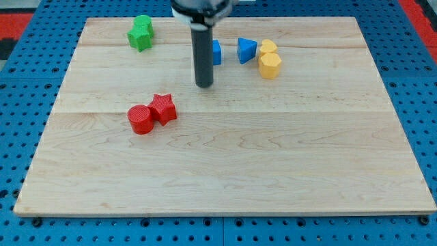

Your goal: Nudge the green circle and green star a bit left

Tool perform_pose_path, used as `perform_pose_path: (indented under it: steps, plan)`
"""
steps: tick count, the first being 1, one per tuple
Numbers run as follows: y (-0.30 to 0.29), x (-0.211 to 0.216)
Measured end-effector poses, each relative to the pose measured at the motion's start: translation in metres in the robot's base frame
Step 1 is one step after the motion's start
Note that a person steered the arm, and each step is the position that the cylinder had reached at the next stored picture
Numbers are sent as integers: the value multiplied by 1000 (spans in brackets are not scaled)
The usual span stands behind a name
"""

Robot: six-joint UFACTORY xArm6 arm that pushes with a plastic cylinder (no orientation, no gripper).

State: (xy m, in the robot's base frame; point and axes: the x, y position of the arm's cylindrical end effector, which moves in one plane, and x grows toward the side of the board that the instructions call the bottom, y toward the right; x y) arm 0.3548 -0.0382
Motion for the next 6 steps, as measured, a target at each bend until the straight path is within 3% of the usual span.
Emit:
perform_pose_path:
  steps: [3, 6]
  plan:
    - [-52, -163]
    - [-186, -163]
